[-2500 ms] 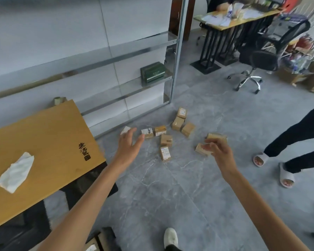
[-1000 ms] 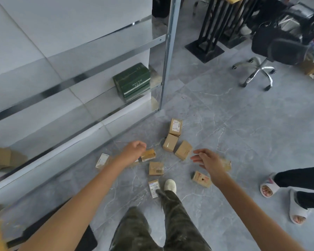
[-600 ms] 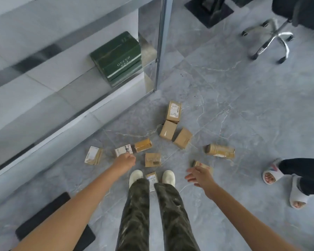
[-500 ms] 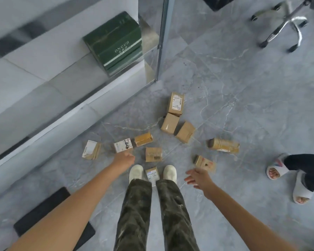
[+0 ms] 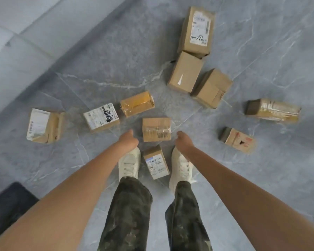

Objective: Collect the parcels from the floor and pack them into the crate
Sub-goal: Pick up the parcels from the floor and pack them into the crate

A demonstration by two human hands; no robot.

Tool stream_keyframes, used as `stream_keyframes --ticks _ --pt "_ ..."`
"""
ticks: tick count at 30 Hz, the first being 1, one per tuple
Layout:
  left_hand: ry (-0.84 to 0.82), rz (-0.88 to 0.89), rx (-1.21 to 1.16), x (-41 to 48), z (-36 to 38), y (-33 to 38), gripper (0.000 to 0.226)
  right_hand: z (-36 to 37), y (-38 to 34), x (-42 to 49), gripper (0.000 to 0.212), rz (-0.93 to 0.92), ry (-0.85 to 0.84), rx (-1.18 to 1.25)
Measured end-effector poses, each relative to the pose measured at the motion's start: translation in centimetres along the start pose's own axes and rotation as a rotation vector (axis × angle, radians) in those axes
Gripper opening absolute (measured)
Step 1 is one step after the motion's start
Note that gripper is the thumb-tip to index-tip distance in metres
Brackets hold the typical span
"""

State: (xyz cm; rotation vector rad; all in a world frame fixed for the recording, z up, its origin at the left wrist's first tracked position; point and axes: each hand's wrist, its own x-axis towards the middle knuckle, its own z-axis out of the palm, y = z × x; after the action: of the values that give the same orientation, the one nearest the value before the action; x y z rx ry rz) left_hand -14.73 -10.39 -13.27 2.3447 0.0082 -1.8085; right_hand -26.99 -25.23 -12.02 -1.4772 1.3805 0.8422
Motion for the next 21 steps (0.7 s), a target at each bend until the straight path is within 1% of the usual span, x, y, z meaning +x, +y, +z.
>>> stream_keyframes --ticks 2,5,7,9,11,13,15,17,19,21 --pt "-0.006 -0.001 0.004 4.1 1.9 0.0 0.063 2.1 0.4 4.5 0.045 -0.001 -0.048 -0.033" --pt "-0.063 0.007 -0.090 7.5 4.8 0.4 0.056 4.5 1.5 8.6 0.039 0.005 -0.140 0.053" --pt "-0.057 0.004 -0.208 7.6 6.2 0.8 0.051 4.9 2.1 8.9 0.043 0.019 -0.154 0.167" --pt "0.012 0.003 -0.331 6.3 7.0 1.2 0.044 4.2 3.0 7.6 0.044 -0.003 -0.129 0.230" --pt "0.080 0.013 -0.405 4.0 6.3 1.8 0.035 2.4 3.3 4.9 0.045 -0.042 -0.108 0.267" --pt "0.075 0.071 -0.454 0.8 4.5 2.9 0.043 0.0 3.0 1.3 0.051 -0.093 -0.073 0.336" --pt "0.079 0.183 -0.470 -3.3 2.0 4.5 0.056 -2.6 2.0 -2.8 0.054 -0.175 -0.004 0.420" --pt "0.144 0.317 -0.438 -8.2 -1.0 6.7 0.063 -5.5 0.1 -7.4 0.047 -0.248 0.074 0.526" --pt "0.229 0.451 -0.440 -13.2 -3.8 9.2 0.060 -8.5 -2.4 -12.6 0.041 -0.358 0.154 0.600" --pt "0.293 0.538 -0.510 -18.6 -6.7 12.0 0.056 -11.8 -5.1 -18.0 0.043 -0.468 0.252 0.632"
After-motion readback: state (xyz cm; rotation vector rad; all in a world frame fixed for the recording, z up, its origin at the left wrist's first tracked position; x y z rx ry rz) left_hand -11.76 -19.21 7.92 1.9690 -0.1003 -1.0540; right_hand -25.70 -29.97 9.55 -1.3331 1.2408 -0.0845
